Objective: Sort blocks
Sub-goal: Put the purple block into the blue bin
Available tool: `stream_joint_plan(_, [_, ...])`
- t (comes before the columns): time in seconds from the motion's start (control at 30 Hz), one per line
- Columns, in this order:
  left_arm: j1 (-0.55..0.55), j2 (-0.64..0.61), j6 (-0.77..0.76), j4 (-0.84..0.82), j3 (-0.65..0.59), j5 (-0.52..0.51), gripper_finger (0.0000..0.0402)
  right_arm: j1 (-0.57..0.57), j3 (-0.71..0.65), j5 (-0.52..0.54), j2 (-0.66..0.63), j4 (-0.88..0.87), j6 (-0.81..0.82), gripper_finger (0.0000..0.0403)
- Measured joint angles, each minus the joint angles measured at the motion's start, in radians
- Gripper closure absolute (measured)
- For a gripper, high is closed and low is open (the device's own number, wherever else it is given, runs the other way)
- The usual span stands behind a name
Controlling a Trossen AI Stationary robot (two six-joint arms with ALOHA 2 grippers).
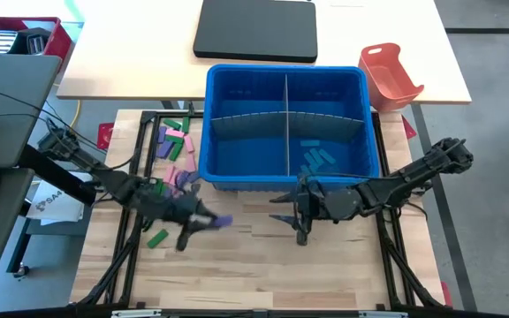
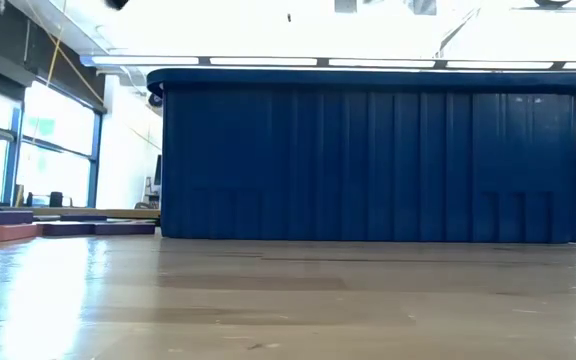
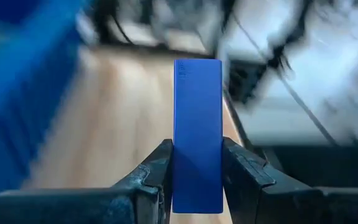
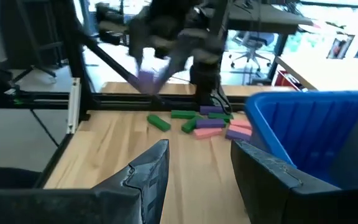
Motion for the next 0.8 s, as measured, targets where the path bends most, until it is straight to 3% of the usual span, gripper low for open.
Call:
stream_joint_plan(0.13, [0.127,0.053,0.052,-0.164,0.135,-0.071,0.0309,0.037,0.000,0.026,-0.035,0.001,-0.013,0.0234])
stream_joint_plan(0.27, [0.316,0.138,0.093,-0.378,0.326,-0.076,0.0309,0.098,0.000,0.130,-0.081,-0.022,-0.014,0.0234])
stream_joint_plan(0.53, [0.684,0.411,0.265,-0.606,0.655,0.215,0.0309,0.195,0.000,0.299,-0.105,-0.047,-0.024,0.0234])
stream_joint_plan(0.67, [0.776,0.583,0.256,-0.708,0.765,0.311,0.0309,0.211,0.000,0.329,-0.105,-0.099,0.027,0.0234])
stream_joint_plan(0.8, [0.812,0.723,0.226,-0.768,0.825,0.327,0.0309,0.217,0.000,0.369,-0.105,-0.145,0.077,0.0234])
